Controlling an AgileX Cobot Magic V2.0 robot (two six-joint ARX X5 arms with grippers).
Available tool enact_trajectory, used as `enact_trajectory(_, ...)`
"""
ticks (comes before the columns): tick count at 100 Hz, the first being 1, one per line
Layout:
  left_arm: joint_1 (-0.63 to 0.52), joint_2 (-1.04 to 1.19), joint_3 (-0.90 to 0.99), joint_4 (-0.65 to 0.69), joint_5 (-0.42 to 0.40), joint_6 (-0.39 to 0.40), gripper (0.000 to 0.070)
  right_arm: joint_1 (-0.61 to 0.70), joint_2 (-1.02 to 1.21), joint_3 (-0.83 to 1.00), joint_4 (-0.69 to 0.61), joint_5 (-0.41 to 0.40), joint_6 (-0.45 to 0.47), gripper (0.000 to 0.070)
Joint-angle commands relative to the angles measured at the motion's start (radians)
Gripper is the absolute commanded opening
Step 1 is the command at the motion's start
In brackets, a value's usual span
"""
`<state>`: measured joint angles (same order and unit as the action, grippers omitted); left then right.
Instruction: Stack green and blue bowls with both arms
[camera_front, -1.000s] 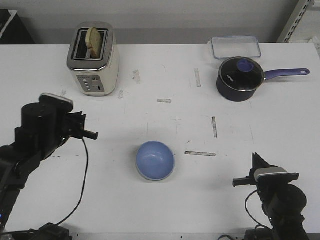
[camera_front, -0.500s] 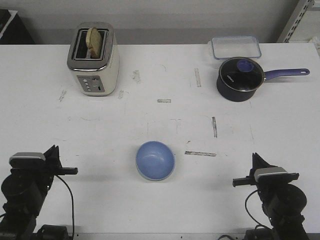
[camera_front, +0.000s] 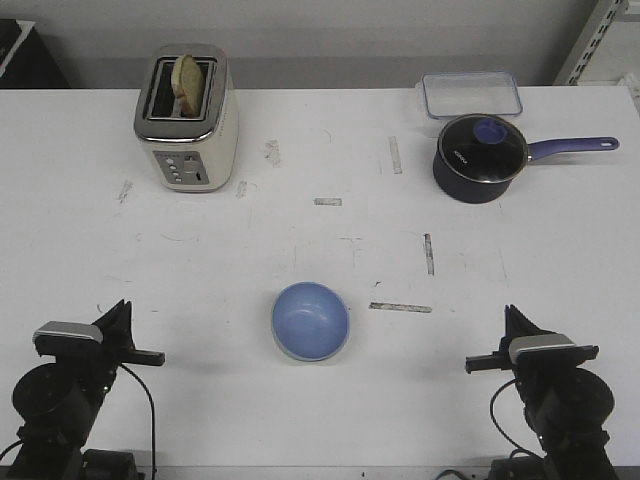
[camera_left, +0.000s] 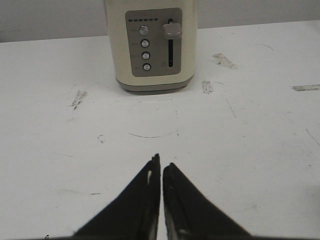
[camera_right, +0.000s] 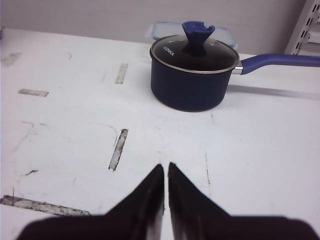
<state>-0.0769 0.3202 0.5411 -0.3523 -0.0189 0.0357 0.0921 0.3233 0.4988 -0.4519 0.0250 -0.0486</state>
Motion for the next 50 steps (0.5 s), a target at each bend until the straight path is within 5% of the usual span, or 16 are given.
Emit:
enact_trajectory(1, 0.0, -0.003, 0.006, 0.012, -0.001, 0.005, 0.0002, 0.001, 0.005, 0.006, 0.013, 0.002, 0.006, 0.0)
enact_trajectory(50, 0.0, -0.014, 0.006, 0.013, -0.001, 0.005, 0.0002, 0.001, 0.005, 0.006, 0.041, 0.002, 0.006, 0.0)
